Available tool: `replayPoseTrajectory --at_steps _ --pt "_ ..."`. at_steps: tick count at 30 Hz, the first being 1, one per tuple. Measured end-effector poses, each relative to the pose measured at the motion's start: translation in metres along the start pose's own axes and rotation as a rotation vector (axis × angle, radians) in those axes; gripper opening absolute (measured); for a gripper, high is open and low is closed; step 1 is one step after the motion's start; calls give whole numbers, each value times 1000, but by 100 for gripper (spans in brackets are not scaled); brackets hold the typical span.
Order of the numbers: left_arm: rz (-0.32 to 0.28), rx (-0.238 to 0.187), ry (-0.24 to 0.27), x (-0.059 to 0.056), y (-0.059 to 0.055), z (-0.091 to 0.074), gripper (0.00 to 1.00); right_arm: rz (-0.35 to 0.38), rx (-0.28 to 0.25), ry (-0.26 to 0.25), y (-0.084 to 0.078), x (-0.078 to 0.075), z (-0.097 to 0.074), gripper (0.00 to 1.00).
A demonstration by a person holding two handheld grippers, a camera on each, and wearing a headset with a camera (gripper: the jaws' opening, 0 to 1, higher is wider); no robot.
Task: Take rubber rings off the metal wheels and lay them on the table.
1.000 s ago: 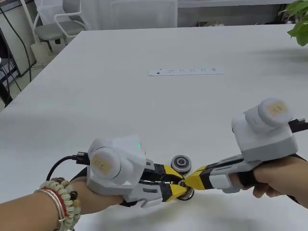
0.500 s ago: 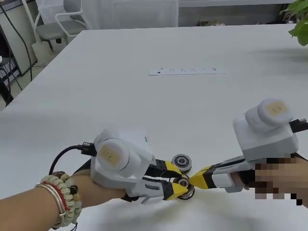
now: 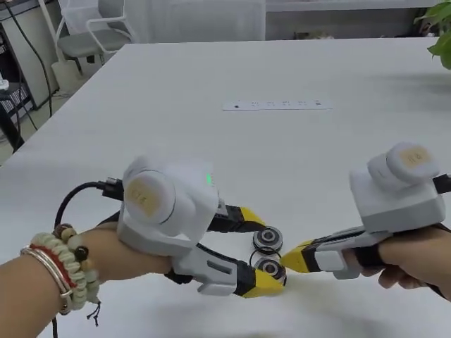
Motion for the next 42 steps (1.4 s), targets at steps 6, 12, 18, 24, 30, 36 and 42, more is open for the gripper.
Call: replayPoseTrajectory --at_steps 6,12,18,24,30,36,42 --pt "24 -10 -4 -4 9 -15 56 -19 12 -8 -1 0 -1 0" --pt "17 -15 14 -8 10 -36 61 -21 7 -7 0 0 -2 0" --pt "10 1 45 -11 7 -59 67 -22 -1 -9 2 -1 -4 0" --pt "-17 0 119 -12 -1 -83 70 -9 -18 -13 3 -3 -6 0" --pt "-91 -35 193 -16 -13 -102 71 2 -26 -13 3 -4 -7 0" --pt "-164 -65 248 -24 -29 -117 72 8 -30 -16 3 -5 -8 0" --pt "-210 -77 294 -33 -44 -124 77 14 -43 -21 4 -6 -11 0"
Point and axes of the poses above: the centre of the closed fingertips' face, and the gripper's own axes: z roughly forward along the fingers, x roughly to its left, y roughly out of its top, the point moved 9 cm from there along -z, roughly backward along the fingers, and after that the axes turned 8 degrees about -z, right-handed, at the moved point
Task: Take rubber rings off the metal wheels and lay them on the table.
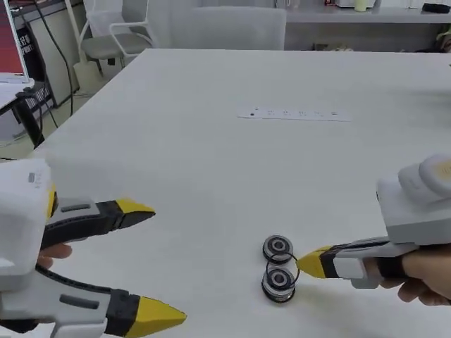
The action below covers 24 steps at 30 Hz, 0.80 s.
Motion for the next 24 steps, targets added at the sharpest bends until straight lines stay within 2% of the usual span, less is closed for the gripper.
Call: replayPoseTrajectory --at_steps 8,12,15,19,21,24 --pt "-76 -21 41 -2 -15 -7 77 30 -34 -13 3 -2 -5 0" --pt "-137 -65 70 0 -16 -7 77 36 -50 -21 5 -1 -8 0" --pt "-131 -61 98 3 -16 -7 80 43 -64 -24 6 0 -10 0" --pt "-144 -52 94 2 -17 -6 82 49 -85 -29 9 1 -13 0" --pt "-147 -34 97 3 -19 -4 84 57 -96 -29 10 1 -13 0" --pt "-125 -17 87 1 -19 -2 88 63 -103 -29 11 0 -13 0"
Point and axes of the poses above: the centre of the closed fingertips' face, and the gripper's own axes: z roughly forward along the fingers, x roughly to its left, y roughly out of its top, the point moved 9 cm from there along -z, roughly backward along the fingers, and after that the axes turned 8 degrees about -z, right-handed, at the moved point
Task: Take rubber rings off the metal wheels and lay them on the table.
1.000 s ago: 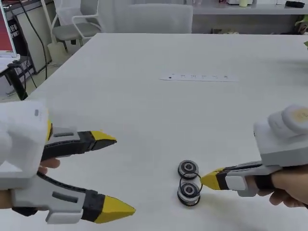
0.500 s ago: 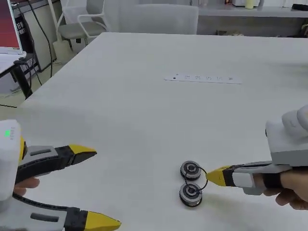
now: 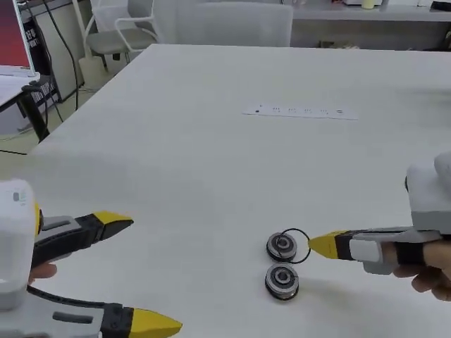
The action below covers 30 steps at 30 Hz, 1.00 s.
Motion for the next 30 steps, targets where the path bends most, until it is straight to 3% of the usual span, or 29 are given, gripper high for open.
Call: replayPoseTrajectory --at_steps 14,22,30 --pt "-17 4 2 1 0 1 99 9 -58 25 10 7 -1 0" --pt "-7 17 -3 -1 -1 2 99 8 -84 45 18 16 0 0" --pt "-4 13 1 0 0 2 99 -56 -87 49 25 27 1 0"
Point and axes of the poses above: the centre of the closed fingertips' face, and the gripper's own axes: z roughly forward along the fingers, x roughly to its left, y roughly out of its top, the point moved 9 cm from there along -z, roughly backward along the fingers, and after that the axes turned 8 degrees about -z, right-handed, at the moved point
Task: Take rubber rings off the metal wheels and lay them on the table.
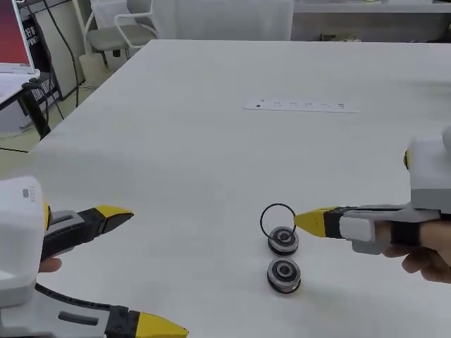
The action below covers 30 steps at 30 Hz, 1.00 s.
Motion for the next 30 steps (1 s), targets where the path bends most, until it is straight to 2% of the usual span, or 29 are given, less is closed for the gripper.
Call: replayPoseTrajectory --at_steps 11,17,30 --pt "-4 8 2 1 -1 0 99 -49 3 5 5 7 4 0" --pt "-5 14 0 0 -1 1 99 -82 2 24 9 15 9 0" --pt "-9 17 -7 0 -2 1 97 -144 32 47 9 26 18 0"
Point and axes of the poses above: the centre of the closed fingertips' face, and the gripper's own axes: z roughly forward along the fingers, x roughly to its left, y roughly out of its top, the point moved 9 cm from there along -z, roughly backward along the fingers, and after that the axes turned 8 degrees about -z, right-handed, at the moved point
